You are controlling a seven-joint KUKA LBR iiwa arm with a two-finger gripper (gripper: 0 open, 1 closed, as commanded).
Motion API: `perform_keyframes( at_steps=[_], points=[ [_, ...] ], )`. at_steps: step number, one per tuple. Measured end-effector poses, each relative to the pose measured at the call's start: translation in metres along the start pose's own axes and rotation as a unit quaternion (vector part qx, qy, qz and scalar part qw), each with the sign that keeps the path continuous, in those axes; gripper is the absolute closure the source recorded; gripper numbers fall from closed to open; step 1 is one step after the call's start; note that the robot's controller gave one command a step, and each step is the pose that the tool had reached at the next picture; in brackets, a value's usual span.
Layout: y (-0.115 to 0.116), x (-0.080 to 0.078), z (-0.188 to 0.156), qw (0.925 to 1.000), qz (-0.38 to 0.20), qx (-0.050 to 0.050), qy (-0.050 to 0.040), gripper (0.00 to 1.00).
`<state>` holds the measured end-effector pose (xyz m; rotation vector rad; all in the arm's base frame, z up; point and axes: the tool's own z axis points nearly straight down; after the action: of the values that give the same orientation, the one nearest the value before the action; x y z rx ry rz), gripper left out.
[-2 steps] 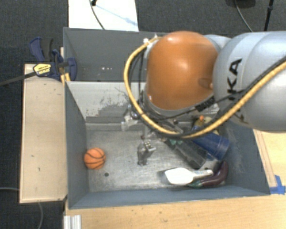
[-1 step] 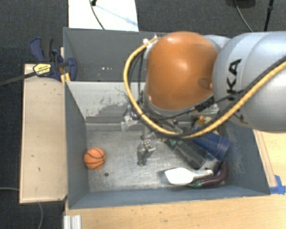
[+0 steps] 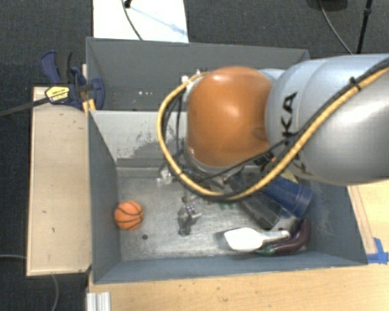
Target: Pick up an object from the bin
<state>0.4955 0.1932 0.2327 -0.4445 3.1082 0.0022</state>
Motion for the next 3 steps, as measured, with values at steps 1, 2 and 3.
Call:
perform_keyframes(
  at_steps=[1,2,3],
  points=[
    [0.022,-0.013,0.021,0.9998,-0.021,0.001,-0.0002,0.0],
    [0.041,-0.01,0.072,0.9985,-0.054,0.0,-0.0037,0.0],
    [0.044,-0.046,0.143,0.9992,-0.014,-0.004,-0.036,1.0]
  ],
)
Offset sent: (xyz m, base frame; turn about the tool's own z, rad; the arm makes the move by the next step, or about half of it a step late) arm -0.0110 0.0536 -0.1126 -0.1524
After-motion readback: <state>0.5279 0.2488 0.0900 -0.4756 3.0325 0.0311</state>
